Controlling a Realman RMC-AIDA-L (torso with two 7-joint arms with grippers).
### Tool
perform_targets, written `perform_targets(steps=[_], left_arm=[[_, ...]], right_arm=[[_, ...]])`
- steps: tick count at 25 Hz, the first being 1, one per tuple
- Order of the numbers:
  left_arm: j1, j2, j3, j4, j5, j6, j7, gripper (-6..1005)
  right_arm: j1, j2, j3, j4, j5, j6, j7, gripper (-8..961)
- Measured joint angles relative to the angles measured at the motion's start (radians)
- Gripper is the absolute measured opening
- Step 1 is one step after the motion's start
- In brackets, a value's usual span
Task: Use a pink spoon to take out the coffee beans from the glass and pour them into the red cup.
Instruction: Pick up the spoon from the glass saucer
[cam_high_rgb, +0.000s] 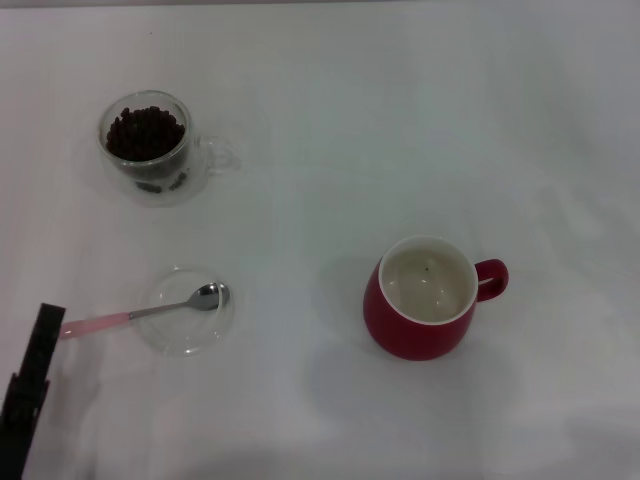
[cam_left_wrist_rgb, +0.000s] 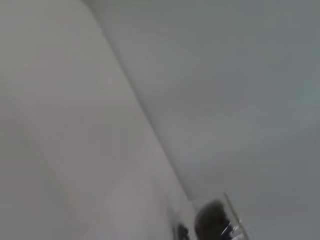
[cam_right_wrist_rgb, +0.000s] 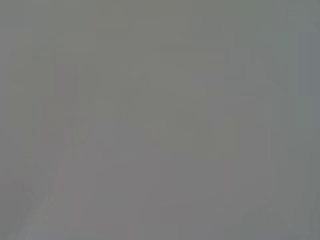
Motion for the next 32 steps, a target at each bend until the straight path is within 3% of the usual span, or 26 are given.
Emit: perform_targets(steps=[12,19,30,32], left_arm=[[-0.073,0.005,0.009,0.009,0.042,-0.071,-0.044,741],[-0.078,0.001,0.009,0.006,0.057,-0.086,-0.028,742],[-0.057,0.003,0.009,0.006,0.082,-0.077,-0.008,635],[-0.056,0.005,0.009,0.007,0.081,-0.076,-0.011,565]], right_arm=[[-0.018,0.005,0.0,-0.003,0.004,-0.029,-0.002,543],[-0.019,0.008,0.0,-0.007,0.015,-0.028,-0.007,543],[-0.014,0.019,0.0,-0.008,0.017,-0.021,-0.027,543],[-0.016,0.02,0.0,-0.008,0.017,-0.021,-0.027,542]])
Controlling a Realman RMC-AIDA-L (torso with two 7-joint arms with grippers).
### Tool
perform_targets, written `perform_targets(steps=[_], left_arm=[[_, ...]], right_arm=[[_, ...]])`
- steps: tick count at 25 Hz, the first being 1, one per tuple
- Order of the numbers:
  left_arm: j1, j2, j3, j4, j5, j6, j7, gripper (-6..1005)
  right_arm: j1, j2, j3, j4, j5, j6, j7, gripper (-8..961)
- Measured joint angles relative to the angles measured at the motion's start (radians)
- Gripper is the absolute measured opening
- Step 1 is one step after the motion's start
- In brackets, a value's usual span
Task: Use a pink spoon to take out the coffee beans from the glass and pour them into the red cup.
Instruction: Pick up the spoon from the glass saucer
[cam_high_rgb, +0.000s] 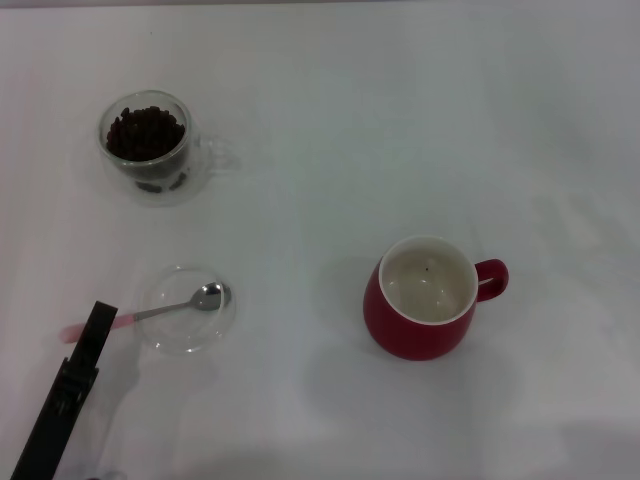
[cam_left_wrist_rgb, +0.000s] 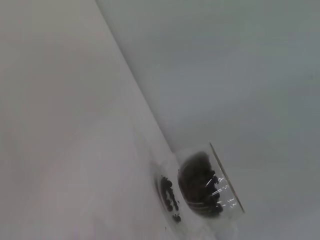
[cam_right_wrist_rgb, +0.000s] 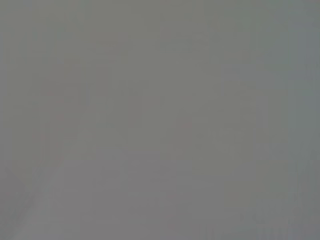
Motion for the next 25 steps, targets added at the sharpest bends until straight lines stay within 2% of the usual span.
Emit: perform_targets(steps=[4,6,11,18,25], left_arm=[[0.0,0.003,0.0,0.001,-0.003,-0.001,-0.003,424],[0.0,0.004,0.0,0.001,-0.005,-0.004,-0.003,267],[0.0,0.005,0.001,0.012,-0.008,-0.01,-0.003,156],[0.002,0.01,0.009,0.036,-0.002,0.004,-0.012,140],[0.015,0.02,0.074,0.09,-0.006,0.11,-0.019,128]], right_arm=[[-0.004,0.007,0.0,0.0,0.0,-0.005,0.0,542],[-0.004,0.01,0.0,0.0,0.0,-0.006,0.0,542],[-0.005,0.015,0.0,0.0,0.0,-0.007,0.0,542],[0.0,0.027,0.0,-0.001,-0.002,-0.008,-0.001,542],[0.006,0.046,-0.002,-0.014,-0.003,-0.009,-0.019,541]])
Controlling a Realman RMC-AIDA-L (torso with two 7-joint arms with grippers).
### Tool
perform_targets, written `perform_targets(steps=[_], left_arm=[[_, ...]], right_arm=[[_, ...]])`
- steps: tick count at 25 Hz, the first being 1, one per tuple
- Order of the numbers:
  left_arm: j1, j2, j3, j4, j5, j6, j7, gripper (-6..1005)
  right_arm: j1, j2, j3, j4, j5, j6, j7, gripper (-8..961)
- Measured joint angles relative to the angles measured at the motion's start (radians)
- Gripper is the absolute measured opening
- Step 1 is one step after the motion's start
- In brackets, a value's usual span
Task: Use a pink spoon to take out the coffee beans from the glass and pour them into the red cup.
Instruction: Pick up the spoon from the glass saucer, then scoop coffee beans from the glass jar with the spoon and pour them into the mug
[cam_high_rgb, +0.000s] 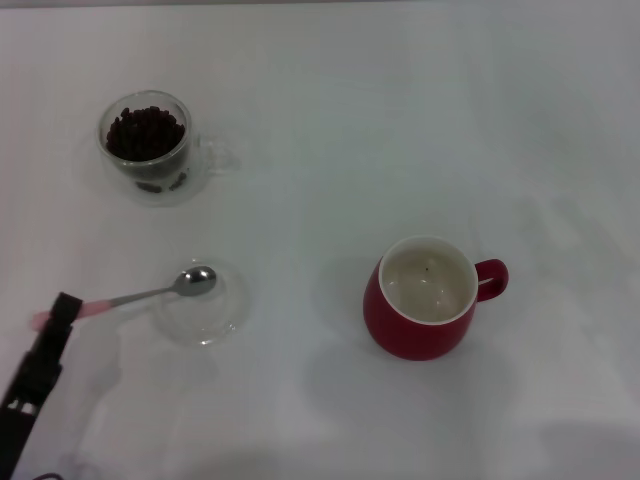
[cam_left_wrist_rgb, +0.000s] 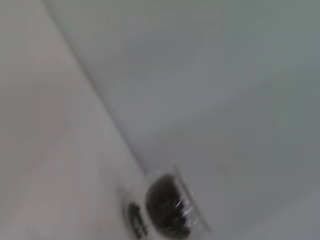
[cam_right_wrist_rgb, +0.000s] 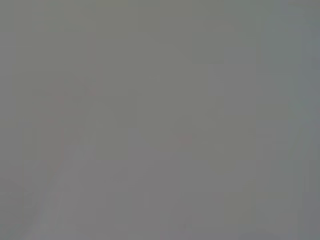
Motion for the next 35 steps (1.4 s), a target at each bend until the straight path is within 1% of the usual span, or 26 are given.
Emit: perform_targets(steps=[3,6,10,14,15,16,18,19,22,23,24,27,29,32,35], left_arm=[[0.017,0.002,0.003,0.033,0.0,0.019,-0.022,127],[0.041,0.004,0.004,0.087,-0.001,0.025,-0.073,127],[0.063,0.007,0.008,0.233,0.003,0.045,-0.179,128],[0.054,0.015,0.076,0.455,0.014,0.045,-0.33,128],[0.054,0.015,0.076,0.455,0.014,0.045,-0.33,127],[0.04,0.028,0.096,0.574,0.025,0.038,-0.405,127],[0.027,0.042,0.097,0.625,0.036,0.033,-0.448,127],[0.01,0.055,0.097,0.657,0.05,0.027,-0.485,127],[-0.045,0.098,0.098,0.701,0.092,0.001,-0.579,127],[-0.073,0.119,0.098,0.717,0.111,-0.013,-0.619,127],[-0.086,0.128,0.098,0.724,0.121,-0.019,-0.637,127],[-0.139,0.169,0.097,0.776,0.178,-0.053,-0.719,127],[-0.17,0.191,0.094,0.82,0.225,-0.084,-0.778,128],[-0.213,0.217,0.091,0.877,0.285,-0.13,-0.859,128],[-0.251,0.234,0.09,0.927,0.353,-0.161,-0.933,128]], right_arm=[[0.003,0.014,-0.003,-0.017,-0.003,0.0,-0.031,541],[0.003,0.02,-0.007,-0.035,-0.01,0.0,-0.045,541],[0.002,0.024,-0.01,-0.053,-0.019,0.0,-0.044,541],[0.004,0.028,-0.011,-0.06,-0.051,0.001,-0.042,541],[0.004,0.028,-0.011,-0.06,-0.051,0.001,-0.042,541],[0.004,0.028,-0.011,-0.067,-0.066,0.002,-0.042,541],[0.004,0.029,-0.011,-0.082,-0.097,0.007,-0.041,541],[0.004,0.029,-0.011,-0.089,-0.115,0.009,-0.041,540],[0.004,0.029,-0.011,-0.098,-0.161,0.012,-0.041,540],[0.004,0.029,-0.012,-0.099,-0.175,0.012,-0.041,540],[0.004,0.03,-0.011,-0.1,-0.19,0.012,-0.041,540],[0.004,0.032,-0.011,-0.103,-0.242,0.015,-0.038,540],[0.006,0.033,-0.011,-0.103,-0.258,0.017,-0.028,540],[0.008,0.034,-0.011,-0.105,-0.278,0.018,0.011,540],[0.01,0.034,-0.014,-0.115,-0.291,0.018,0.026,540]])
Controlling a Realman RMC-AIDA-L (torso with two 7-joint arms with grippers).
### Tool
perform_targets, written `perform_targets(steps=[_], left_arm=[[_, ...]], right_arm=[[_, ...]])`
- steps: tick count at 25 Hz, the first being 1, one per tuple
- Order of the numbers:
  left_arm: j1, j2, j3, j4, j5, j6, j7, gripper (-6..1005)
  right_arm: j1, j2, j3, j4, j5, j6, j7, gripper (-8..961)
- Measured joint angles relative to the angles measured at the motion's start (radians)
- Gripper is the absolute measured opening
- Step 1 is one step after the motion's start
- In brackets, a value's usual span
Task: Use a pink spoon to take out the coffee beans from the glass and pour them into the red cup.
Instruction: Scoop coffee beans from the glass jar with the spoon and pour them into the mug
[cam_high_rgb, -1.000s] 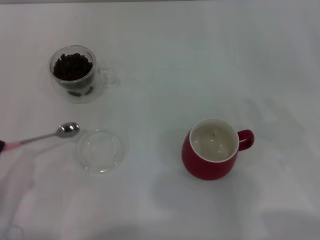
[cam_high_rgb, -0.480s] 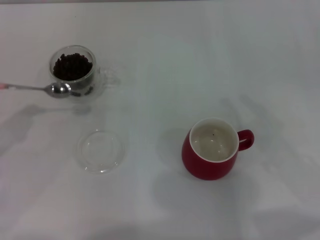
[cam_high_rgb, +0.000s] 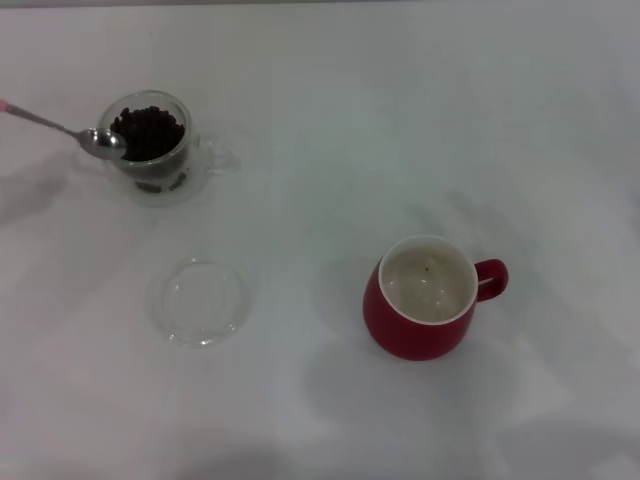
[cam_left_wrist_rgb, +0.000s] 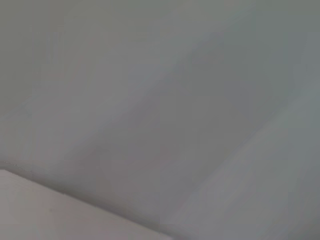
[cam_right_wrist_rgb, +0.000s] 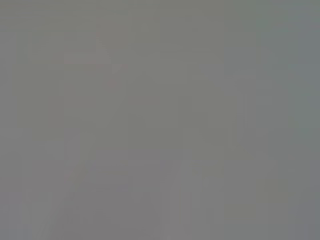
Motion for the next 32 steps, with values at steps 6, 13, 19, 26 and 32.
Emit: perform_targets(steps=[6,13,19,26,32], left_arm=[[-0.04,0.007,-0.005,0.094,0.092,-0.05,-0.106,128],[-0.119,0.001,-0.004,0.109,0.199,-0.118,-0.176,127],[-0.172,-0.01,0.002,0.11,0.256,-0.167,-0.221,127],[-0.212,-0.048,0.003,0.112,0.367,-0.263,-0.236,127],[-0.229,-0.078,0.003,0.107,0.406,-0.312,-0.235,128]], right_arm=[[0.001,0.0,-0.008,-0.018,-0.007,0.001,0.002,539],[-0.007,-0.003,-0.023,-0.01,-0.009,0.003,0.027,539],[-0.009,-0.003,-0.046,-0.006,-0.009,0.002,0.027,539],[-0.018,-0.003,-0.048,-0.005,-0.009,-0.002,0.028,539],[-0.019,-0.003,-0.047,-0.005,-0.009,0.003,0.027,538]])
